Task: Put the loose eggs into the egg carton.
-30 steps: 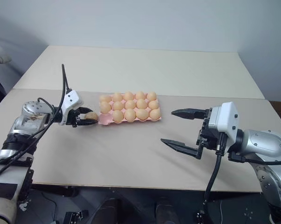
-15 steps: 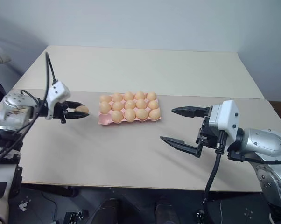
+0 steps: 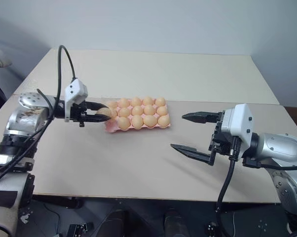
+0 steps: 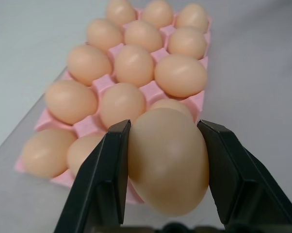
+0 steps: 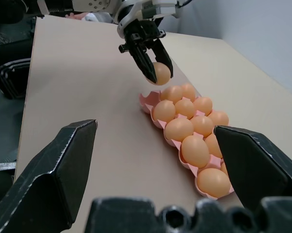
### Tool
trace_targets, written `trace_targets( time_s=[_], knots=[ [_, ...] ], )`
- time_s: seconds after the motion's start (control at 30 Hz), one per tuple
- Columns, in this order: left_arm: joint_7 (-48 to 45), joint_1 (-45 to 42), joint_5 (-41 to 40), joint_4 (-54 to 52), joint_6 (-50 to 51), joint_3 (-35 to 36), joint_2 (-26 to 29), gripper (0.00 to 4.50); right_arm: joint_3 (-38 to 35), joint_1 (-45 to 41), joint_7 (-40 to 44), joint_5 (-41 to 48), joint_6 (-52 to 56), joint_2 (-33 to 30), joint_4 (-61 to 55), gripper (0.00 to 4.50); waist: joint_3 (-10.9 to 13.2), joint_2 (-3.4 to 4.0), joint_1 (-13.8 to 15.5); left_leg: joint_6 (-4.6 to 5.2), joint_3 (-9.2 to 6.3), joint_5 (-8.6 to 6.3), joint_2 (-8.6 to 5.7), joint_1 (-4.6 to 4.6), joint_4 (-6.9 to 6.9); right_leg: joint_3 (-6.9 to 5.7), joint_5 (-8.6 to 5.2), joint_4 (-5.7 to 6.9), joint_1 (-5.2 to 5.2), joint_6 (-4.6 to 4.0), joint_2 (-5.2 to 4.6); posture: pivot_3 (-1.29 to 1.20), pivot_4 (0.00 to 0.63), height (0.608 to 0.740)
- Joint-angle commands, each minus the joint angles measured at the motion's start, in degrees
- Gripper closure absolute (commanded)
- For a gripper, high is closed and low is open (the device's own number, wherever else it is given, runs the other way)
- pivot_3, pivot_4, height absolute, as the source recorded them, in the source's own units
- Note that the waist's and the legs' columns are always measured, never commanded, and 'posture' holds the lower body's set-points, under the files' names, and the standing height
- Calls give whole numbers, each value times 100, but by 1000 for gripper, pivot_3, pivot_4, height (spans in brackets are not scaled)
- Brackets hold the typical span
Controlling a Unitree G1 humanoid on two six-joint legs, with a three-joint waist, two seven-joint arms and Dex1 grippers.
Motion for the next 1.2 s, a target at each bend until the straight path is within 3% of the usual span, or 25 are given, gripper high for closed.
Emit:
trace_targets(
  time_s=[0.03,0.13,0.3,0.57,0.8,1.0,1.2],
  knots=[
    [79,-150,165,-66,-73,-63,47,2257,-253,57,-33,72,14,-71,-169,0,0,0,-6,0,0,0,0,0,0,0,0,0,0,0,0,0,150,740],
    [140,-172,217,2,-62,-82,28,1594,-270,90,-64,81,8,-67,-196,0,0,0,0,0,0,0,0,0,0,0,0,0,0,0,0,0,150,740],
    [118,-230,89,-148,42,93,134,18,-231,47,-108,89,-8,-59,-185,0,0,0,0,0,0,0,0,-1,0,0,0,-1,0,0,-1,0,150,740],
    [-109,267,-679,-1080,630,1020,1017,18,6,-165,115,-24,-133,-44,84,0,2,4,-28,0,0,0,1,1,-1,1,-1,2,-2,-1,0,0,150,740],
    [-182,2601,-1583,-2985,949,2772,1780,18,335,-663,610,-264,-293,-33,707,0,11,18,-25,0,2,0,8,4,-3,0,-4,3,-2,-4,0,0,150,740],
    [376,4438,-1909,-4220,1168,4129,1529,18,474,-764,879,-469,-375,4,1090,0,13,19,41,0,2,-1,10,2,-3,-2,-4,-6,0,-5,-2,0,150,740],
    [710,5271,-2239,-4801,1191,4563,1256,18,552,-760,781,-567,-278,109,1041,0,13,18,49,-1,4,-1,9,5,-4,-1,-4,-7,1,-5,-3,0,150,740]
  ],
)
